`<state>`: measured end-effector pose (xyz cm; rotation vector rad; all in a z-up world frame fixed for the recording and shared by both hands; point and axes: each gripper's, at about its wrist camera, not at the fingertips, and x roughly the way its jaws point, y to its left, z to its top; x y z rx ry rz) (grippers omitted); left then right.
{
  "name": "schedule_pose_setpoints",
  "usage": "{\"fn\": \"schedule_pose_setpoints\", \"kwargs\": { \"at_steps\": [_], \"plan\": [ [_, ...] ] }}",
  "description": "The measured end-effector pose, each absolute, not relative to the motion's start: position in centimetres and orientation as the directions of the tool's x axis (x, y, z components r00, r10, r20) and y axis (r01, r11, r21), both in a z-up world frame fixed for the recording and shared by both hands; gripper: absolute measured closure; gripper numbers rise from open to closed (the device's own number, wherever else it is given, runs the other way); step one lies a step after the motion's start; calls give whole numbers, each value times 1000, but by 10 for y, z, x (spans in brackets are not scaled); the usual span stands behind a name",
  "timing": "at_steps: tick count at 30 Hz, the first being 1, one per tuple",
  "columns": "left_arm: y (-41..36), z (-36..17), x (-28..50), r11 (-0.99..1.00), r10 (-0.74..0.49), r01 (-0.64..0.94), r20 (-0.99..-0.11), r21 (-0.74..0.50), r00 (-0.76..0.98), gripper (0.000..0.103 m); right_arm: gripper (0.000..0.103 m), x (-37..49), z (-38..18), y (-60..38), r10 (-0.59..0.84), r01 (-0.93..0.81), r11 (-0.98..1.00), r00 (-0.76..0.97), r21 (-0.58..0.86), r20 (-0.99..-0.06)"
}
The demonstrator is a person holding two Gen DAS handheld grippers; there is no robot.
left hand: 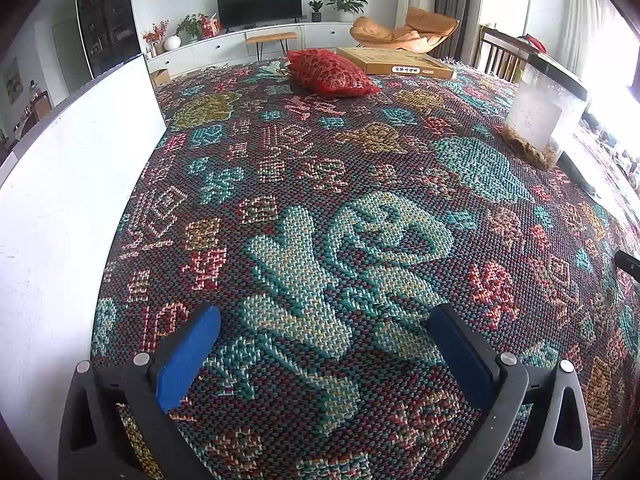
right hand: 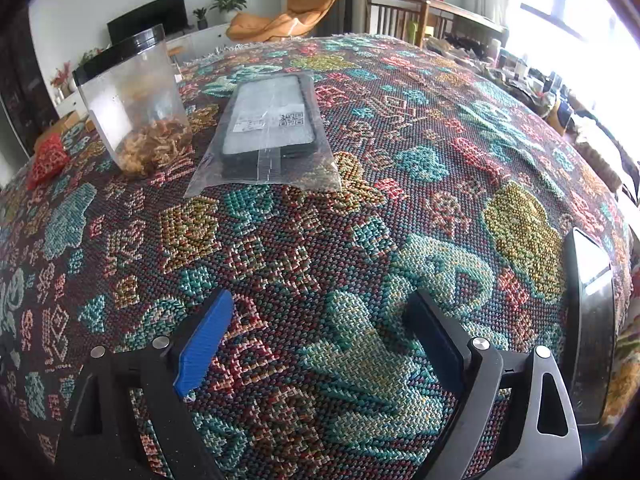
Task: Organize soft objects
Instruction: 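Move the left tool to the red mesh drawstring bag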
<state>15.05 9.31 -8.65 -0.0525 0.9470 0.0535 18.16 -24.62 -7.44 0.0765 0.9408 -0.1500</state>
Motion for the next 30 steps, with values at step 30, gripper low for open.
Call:
{"fn": "schedule_pose_setpoints", "kwargs": {
  "at_steps": [30],
  "plan": [
    [113, -80, 440, 980, 36, -187, -871, -64, 490, 0, 10, 182, -74, -245, -95, 162, 987, 580, 0, -809]
  ]
}}
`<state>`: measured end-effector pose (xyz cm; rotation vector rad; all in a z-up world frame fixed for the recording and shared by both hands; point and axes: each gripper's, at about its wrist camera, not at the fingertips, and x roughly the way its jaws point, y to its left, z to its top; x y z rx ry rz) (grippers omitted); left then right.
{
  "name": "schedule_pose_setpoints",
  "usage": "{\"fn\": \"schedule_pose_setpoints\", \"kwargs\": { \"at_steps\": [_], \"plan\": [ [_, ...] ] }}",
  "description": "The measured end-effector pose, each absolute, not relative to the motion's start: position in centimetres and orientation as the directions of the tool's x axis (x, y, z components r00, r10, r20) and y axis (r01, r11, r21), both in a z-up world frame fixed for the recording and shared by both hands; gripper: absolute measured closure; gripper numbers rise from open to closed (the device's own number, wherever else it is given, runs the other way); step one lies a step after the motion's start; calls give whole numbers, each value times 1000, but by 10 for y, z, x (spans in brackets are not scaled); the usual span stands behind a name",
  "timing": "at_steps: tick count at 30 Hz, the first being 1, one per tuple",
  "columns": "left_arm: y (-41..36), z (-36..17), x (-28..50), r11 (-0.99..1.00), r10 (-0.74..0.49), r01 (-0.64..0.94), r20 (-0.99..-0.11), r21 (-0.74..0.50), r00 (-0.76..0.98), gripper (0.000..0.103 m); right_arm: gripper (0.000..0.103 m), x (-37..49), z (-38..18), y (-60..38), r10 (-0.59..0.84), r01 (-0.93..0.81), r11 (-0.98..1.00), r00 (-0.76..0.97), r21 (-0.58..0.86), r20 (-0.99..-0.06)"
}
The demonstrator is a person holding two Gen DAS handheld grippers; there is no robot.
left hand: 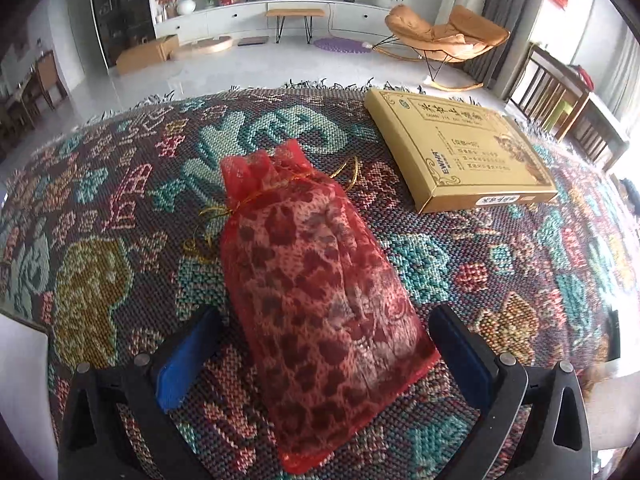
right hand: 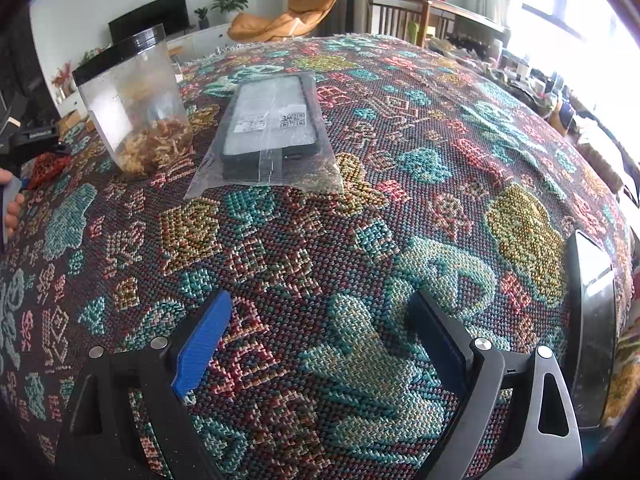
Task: Organize soft objects
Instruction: 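Move the left tool to the red mesh drawstring bag, then grasp the red mesh bag with the left tool while the right tool regrasps the wrapped package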
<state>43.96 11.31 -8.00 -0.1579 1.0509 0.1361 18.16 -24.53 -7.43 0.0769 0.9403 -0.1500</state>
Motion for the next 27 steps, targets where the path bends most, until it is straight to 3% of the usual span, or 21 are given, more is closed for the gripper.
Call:
{"fn": "schedule_pose_setpoints", "kwargs": {
  "at_steps": [2, 10, 16, 27],
  "plan": [
    [108, -82, 442, 988, 72, -157, -860, -9, 505, 0, 10, 182, -74, -245, -95, 162, 987, 580, 1, -809],
    [125, -79, 442, 983, 62, -181, -862, -35, 504, 0, 10, 181, -74, -245, -94, 162, 987, 580, 1, -809],
    [136, -64, 420, 967, 81, -245, -815, -76, 574, 0, 10, 181, -74, -245, -94, 161, 987, 581, 1, -809],
    [145, -76, 423, 971, 104, -239, -848, -27, 520, 1, 10, 182, -74, -246, -94, 161, 987, 581, 1, -809]
  ]
}}
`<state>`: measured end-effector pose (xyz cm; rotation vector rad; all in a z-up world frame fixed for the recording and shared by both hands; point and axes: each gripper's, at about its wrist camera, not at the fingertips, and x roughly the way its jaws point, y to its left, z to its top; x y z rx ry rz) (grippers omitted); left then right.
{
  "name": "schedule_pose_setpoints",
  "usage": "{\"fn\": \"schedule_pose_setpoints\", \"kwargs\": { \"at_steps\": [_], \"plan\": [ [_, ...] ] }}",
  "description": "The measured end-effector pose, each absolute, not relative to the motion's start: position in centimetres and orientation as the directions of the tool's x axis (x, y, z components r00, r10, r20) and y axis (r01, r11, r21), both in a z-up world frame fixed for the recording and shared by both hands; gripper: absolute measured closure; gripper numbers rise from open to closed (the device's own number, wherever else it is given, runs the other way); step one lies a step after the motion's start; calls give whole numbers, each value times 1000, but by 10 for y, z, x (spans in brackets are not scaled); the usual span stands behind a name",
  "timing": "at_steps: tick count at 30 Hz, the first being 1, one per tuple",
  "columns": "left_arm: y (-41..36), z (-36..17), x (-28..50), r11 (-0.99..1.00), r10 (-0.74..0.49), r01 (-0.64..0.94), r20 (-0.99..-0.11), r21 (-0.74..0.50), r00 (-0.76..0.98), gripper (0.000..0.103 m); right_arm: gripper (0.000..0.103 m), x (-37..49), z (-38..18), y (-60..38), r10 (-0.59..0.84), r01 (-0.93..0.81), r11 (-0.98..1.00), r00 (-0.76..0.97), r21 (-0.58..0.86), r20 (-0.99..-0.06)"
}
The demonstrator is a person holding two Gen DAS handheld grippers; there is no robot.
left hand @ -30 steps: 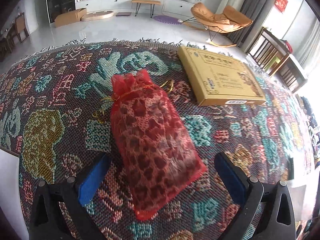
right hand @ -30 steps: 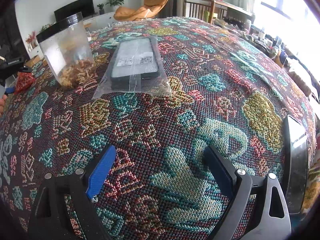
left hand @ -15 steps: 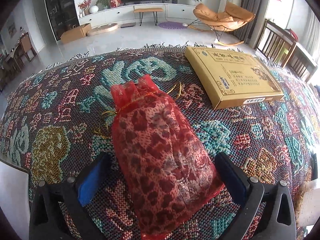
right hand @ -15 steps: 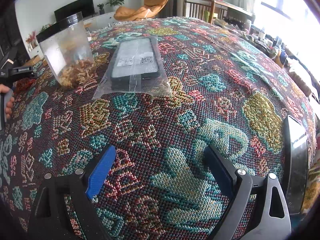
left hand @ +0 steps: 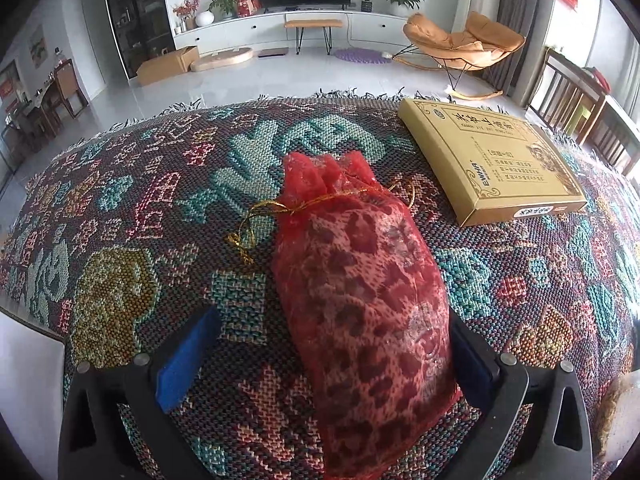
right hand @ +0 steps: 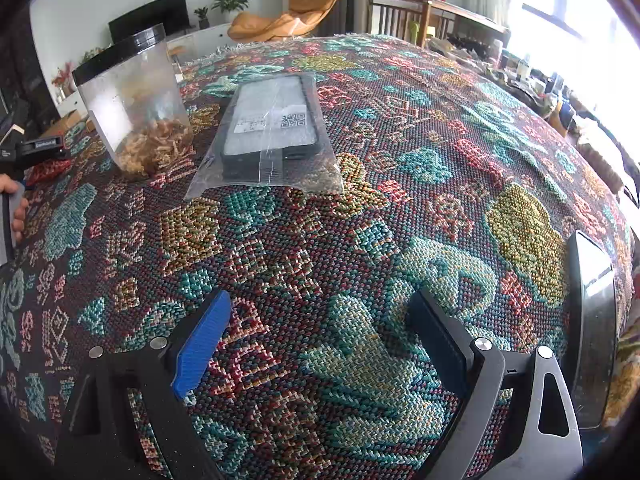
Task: Organize soft objects
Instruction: 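Grasp the red mesh bag with the left tool while the right tool regrasps the wrapped package, then carry the red mesh bag and wrapped package over the white box and release both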
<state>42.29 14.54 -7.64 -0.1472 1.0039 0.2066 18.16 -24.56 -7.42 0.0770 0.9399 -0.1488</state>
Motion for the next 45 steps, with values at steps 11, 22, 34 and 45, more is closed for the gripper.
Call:
{"fn": "schedule_pose_setpoints", "kwargs": {
  "at_steps": [11, 22, 34, 45],
  "plan": [
    [127, -60, 407, 985, 40, -158, -804, -68, 593, 75, 10, 181, -74, -246, -93, 160, 987, 581, 1, -809],
    [108, -45, 352, 987, -95, -45, -795, -151, 599, 78, 12, 173, -50, -282, 14, 207, 955, 684, 212, -729],
    [100, -6, 295, 975, -201, 48, -779, -215, 594, 78, 11, 364, -56, -262, 131, 107, 973, 477, 205, -869],
    [85, 18, 263, 975, -220, 144, -773, -167, 595, 78, 24, 370, -70, -234, -10, 49, 999, 455, 13, -891]
  ]
}}
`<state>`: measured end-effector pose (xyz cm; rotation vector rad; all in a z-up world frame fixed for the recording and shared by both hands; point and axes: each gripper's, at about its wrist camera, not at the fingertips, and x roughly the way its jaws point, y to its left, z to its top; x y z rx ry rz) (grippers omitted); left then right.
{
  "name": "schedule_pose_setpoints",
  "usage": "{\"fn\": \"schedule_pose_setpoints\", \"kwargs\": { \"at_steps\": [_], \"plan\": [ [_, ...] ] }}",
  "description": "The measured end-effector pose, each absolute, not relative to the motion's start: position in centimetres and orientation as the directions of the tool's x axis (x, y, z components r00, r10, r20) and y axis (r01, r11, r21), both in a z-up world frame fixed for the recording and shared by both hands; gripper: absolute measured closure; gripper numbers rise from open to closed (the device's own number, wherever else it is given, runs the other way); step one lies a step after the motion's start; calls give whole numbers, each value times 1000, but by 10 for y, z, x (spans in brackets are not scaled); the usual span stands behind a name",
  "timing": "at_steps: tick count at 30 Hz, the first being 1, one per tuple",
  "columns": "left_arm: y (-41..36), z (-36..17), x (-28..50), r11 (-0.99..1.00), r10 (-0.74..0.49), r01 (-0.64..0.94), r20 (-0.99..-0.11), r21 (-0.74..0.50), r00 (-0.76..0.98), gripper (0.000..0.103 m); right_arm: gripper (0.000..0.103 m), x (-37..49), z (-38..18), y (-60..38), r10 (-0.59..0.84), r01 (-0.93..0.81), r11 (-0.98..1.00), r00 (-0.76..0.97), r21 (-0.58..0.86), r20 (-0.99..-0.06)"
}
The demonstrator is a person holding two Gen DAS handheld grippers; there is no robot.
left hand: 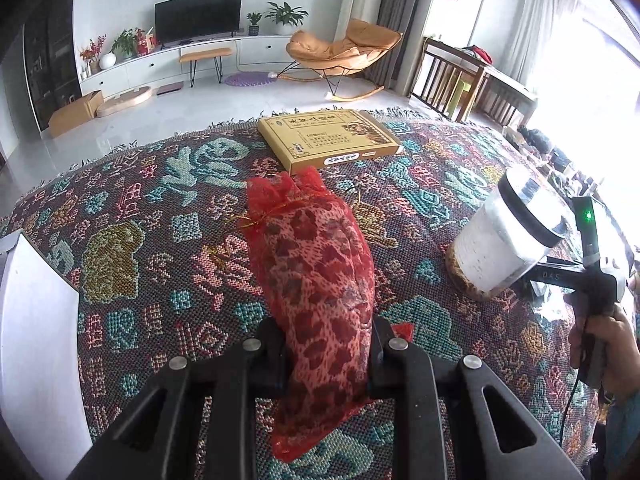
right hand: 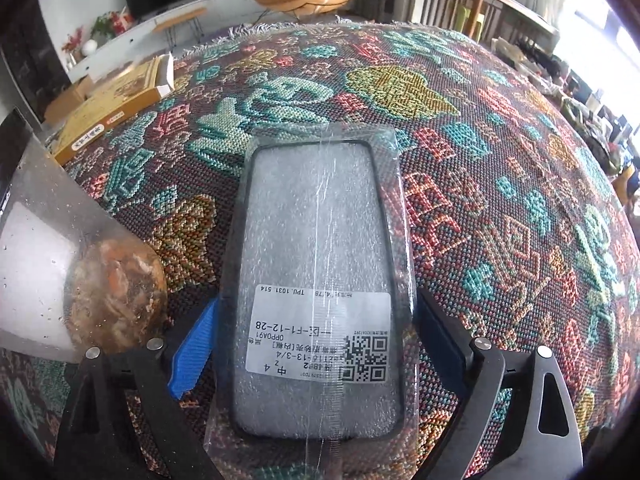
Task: Organize soft objects
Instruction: 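Carry the red mesh bag and wrapped package over the white box and release both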
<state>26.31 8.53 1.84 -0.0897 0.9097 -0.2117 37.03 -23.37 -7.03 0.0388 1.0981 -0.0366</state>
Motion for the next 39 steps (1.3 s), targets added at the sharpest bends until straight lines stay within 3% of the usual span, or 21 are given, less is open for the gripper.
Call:
{"fn": "schedule_pose_setpoints", "kwargs": {
  "at_steps": [6, 11, 15, 23, 31, 34, 36, 39],
  "plan": [
    [74, 29, 247, 971, -235, 186, -766, -153, 598, 78, 26, 356, -46, -279, 100, 136, 971, 509, 194, -855],
    [74, 45, 238, 963, -269, 196, -746, -187, 609, 78, 26, 344, 10, -292, 77, 139, 968, 623, 207, -779],
    [83, 74, 219, 956, -295, 202, -708, -215, 642, 78, 26, 329, 65, -273, 131, 41, 976, 668, 213, -732],
    [152, 136, 142, 956, -280, 157, -621, -246, 732, 78, 26, 259, 133, -143, 398, -264, 917, 609, 298, -686],
    [291, 161, 14, 979, -52, -85, -631, -185, 774, 74, 26, 150, 153, 56, 700, -580, 680, 333, 448, -632],
    [332, 148, -26, 970, 90, -219, -679, -106, 728, 53, 24, 114, 144, 122, 747, -639, 600, 232, 481, -623],
    [350, 138, -47, 956, 167, -288, -696, -59, 698, 20, 23, 100, 129, 157, 769, -656, 556, 174, 510, -615],
    [365, 122, -70, 931, 253, -366, -692, -17, 676, 12, 19, 91, 94, 198, 721, -660, 563, 98, 498, -686]
  ]
}}
